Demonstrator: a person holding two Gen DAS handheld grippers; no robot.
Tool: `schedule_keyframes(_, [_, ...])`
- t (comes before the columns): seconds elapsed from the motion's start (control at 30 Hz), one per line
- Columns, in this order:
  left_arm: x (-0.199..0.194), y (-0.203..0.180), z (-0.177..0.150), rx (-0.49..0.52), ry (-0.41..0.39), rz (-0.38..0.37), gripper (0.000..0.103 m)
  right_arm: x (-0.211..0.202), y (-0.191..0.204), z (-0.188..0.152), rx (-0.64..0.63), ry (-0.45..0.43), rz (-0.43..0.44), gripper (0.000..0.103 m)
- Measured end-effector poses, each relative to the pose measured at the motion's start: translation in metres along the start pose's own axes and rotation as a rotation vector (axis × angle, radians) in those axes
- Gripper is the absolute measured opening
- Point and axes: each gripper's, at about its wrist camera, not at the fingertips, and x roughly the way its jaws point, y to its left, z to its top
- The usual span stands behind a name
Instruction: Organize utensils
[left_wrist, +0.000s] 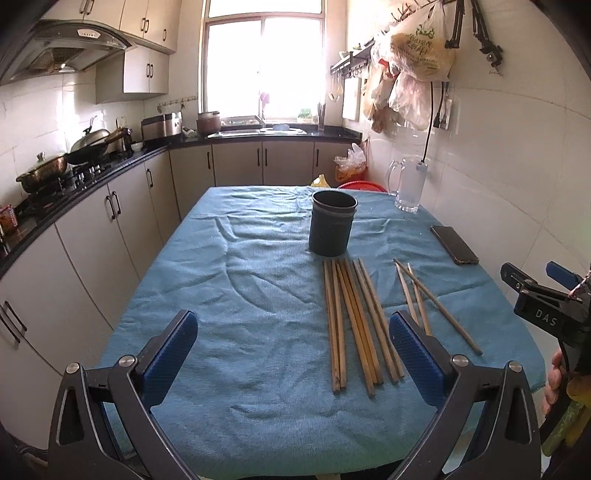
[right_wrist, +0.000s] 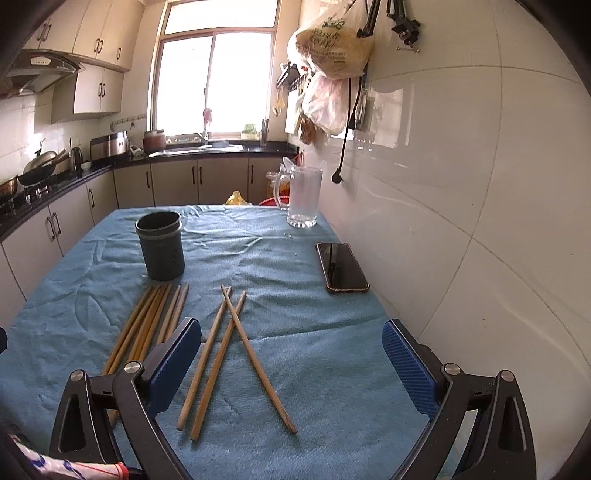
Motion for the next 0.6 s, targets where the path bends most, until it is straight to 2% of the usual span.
schedule_keyframes(0.4, [-0.012, -0.003, -0.005, 0.005, -0.010, 0.051, 0.103, -0.033, -0.010, -0.002, 0.083, -0.106, 0.030, 0.100])
schedule_keyframes(0.6, [-0.005, 0.000, -0.008, 0.004, 0.012, 0.059, 0.103, -0.026, -0.004, -0.004, 0.047, -0.089, 0.035, 0.100])
